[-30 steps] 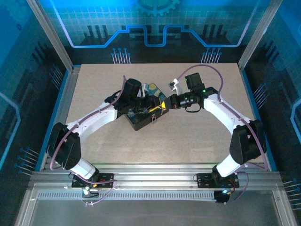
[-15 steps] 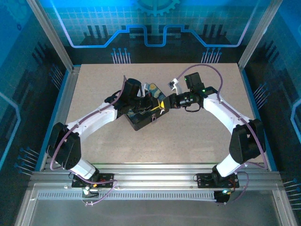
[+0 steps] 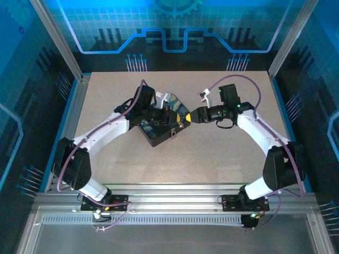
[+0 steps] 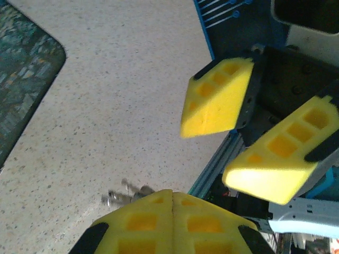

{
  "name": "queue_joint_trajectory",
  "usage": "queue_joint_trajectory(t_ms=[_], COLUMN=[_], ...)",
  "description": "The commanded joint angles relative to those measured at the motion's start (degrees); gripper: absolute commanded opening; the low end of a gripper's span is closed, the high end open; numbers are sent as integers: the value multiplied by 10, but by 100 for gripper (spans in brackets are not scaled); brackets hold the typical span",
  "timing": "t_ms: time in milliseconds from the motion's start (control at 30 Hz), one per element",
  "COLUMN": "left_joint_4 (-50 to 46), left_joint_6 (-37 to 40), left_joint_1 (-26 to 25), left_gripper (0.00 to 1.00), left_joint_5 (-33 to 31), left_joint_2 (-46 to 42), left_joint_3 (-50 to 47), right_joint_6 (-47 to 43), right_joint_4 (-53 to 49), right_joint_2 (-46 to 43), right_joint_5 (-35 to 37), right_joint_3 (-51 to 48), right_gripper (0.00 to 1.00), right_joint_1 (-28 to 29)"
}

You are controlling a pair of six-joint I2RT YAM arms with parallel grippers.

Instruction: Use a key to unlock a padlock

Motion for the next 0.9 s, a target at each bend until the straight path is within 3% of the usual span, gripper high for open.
queue_joint_trajectory(t_ms=[0,133,600,867], left_joint_4=[23,31,88,104], left_joint_6=[49,60,42,32], left_joint_1=[6,8,8,8], left_gripper=[0,0,0,0], left_joint_5=[64,88,129,135], left_joint_2=[8,11,-12,-17], left_joint_3=[26,29,4,-3], right_joint_6=[-45,-69,-77,-48], right_joint_4=[43,38,32,62], right_joint_2=[-25,-30,-17,-16], right_joint_5=[-105,-138,-145,-137], right_joint_3=[-21,-24,-20,-22], right_gripper=[43,41,37,21], right_joint_1=[1,5,14,23])
